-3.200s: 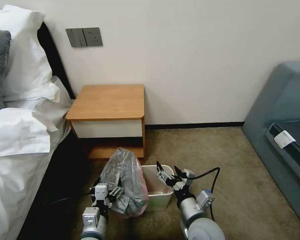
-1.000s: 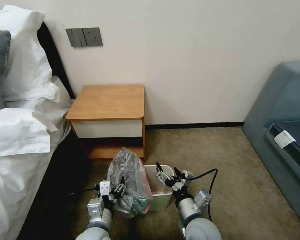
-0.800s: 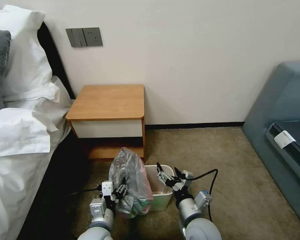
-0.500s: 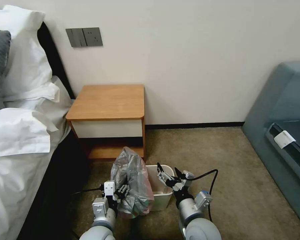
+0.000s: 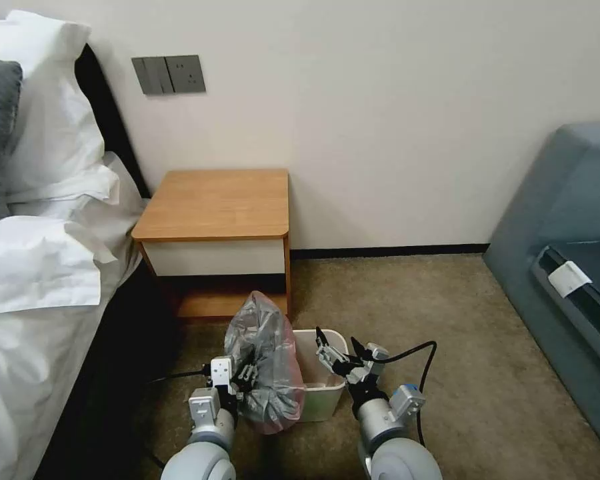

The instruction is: Pick up the garbage bag from the table and place it over the trash can.

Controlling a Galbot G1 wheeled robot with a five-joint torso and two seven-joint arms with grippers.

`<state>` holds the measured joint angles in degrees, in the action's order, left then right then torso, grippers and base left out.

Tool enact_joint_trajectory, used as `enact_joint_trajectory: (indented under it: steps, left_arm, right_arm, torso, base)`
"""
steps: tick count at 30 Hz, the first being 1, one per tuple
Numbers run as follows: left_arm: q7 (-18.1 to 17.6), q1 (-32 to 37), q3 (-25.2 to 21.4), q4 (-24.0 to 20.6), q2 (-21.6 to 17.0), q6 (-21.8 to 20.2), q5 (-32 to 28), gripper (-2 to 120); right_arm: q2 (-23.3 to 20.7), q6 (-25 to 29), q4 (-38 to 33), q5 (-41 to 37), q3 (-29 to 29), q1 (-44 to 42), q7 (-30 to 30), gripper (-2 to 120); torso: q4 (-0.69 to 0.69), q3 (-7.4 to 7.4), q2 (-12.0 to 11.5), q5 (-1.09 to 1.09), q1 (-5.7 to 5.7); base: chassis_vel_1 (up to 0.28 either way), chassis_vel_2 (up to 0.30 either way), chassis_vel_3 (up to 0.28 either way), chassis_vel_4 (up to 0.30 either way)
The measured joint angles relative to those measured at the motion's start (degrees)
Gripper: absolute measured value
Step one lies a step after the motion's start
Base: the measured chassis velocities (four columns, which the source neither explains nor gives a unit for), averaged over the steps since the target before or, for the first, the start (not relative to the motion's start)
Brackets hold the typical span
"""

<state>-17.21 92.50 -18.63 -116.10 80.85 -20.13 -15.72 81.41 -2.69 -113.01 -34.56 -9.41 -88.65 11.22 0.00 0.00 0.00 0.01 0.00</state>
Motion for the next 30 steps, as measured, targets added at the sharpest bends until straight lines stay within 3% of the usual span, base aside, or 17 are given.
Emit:
enact_joint_trajectory:
  steps: [11, 13, 15, 19, 20, 22, 25, 28, 30]
  left_arm:
    - [-1.0, 1.2, -0.1, -0.5, 0.1, 0.0, -0.4, 23]
    - [-1.0, 1.8, -0.1, -0.7, 0.1, 1.0, -0.9, 12]
    - [-0.7, 2.1, -0.2, -0.7, 0.1, 2.6, -1.1, 11]
    - [4.9, 3.7, -1.5, 0.7, 0.7, 12.9, -1.3, 8]
    - [4.9, 3.7, -1.5, 0.7, 0.7, 12.9, -1.3, 8]
    - [6.6, 4.5, -2.0, 1.3, 1.0, 17.6, -1.2, 8]
    - [7.5, 5.3, -2.4, 1.5, 1.0, 20.7, -1.2, 8]
    - [11.5, 6.6, -4.1, 1.3, 0.9, 26.2, -0.8, 8]
    - [12.4, 6.9, -4.5, 1.2, 0.8, 27.5, -0.3, 8]
  right_arm:
    - [-0.2, 0.0, -0.7, 0.1, 0.2, 0.0, 0.0, 100]
    - [-0.5, 0.0, -1.9, 0.0, 0.2, -0.1, 0.0, 100]
    - [-0.7, 0.0, -2.6, 0.0, 0.2, -0.1, 0.0, 100]
    - [-2.7, -0.4, -6.0, 0.0, 0.3, -0.3, -0.2, 100]
    - [-2.7, -0.4, -6.0, 0.0, 0.3, -0.3, -0.2, 100]
    - [-4.3, -0.7, -8.0, 0.0, 1.0, -0.7, -0.6, 100]
    - [-5.9, -1.5, -9.7, 0.0, 1.6, -1.5, -1.5, 100]
    - [-10.4, -4.0, -12.9, 0.4, 3.0, -2.7, -6.1, 100]
    - [-11.8, -4.8, -13.5, 0.5, 3.4, -2.4, -7.7, 100]
  torso:
    - [0.0, 0.0, 0.0, -0.01, 0.0]
    - [-0.01, 0.0, 0.0, -0.02, 0.0]
    - [-0.01, 0.0, 0.0, -0.03, 0.0]
    - [-0.01, 0.0, 0.0, -0.02, 0.0]
    - [-0.01, 0.0, 0.0, -0.02, 0.0]
    - [0.0, 0.0, 0.0, -0.01, 0.0]
    - [-0.01, 0.0, 0.0, -0.02, 0.0]
    - [-0.01, 0.0, 0.0, -0.02, 0.0]
    - [-0.02, 0.0, 0.0, -0.01, 0.0]
  base:
    - [0.0, 0.0, 0.0, 0.0]
    - [0.0, 0.0, 0.0, 0.0]
    - [0.0, 0.0, 0.0, 0.0]
    - [0.0, 0.0, 0.0, 0.0]
    - [0.0, 0.0, 0.0, 0.0]
    - [0.0, 0.0, 0.0, 0.0]
    - [0.0, 0.0, 0.0, 0.0]
    - [0.0, 0.0, 0.0, 0.0]
    - [0.0, 0.0, 0.0, 0.0]
